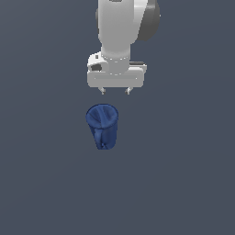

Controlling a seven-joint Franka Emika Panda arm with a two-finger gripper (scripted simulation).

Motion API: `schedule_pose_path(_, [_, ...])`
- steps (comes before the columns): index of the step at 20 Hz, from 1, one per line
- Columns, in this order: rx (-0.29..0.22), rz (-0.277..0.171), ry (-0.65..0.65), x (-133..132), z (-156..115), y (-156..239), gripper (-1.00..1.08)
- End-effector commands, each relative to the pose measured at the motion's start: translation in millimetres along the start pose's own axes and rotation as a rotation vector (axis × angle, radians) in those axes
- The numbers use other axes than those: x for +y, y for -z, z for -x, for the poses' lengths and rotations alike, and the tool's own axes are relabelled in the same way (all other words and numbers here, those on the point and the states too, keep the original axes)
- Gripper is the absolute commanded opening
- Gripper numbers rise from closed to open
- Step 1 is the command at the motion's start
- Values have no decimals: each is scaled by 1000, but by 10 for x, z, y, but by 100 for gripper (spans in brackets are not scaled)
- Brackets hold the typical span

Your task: Pick up the object and move it to a goal position.

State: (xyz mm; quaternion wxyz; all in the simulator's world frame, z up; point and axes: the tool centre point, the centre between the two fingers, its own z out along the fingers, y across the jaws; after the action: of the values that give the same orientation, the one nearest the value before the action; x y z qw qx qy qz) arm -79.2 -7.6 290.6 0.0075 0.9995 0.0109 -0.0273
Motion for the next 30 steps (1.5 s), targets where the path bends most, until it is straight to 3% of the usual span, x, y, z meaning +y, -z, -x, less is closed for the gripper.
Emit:
schedule_pose_path(1, [0,0,0,0,0,0,100])
schedule_pose_path(10, [0,0,0,0,0,0,100])
schedule_pose_path(11, [0,0,0,0,0,0,28])
schedule_pose_path(18, [8,1,31,-106,-10,84,28])
schedule_pose_path(30, [-4,-4,11,-68,-145,104,28])
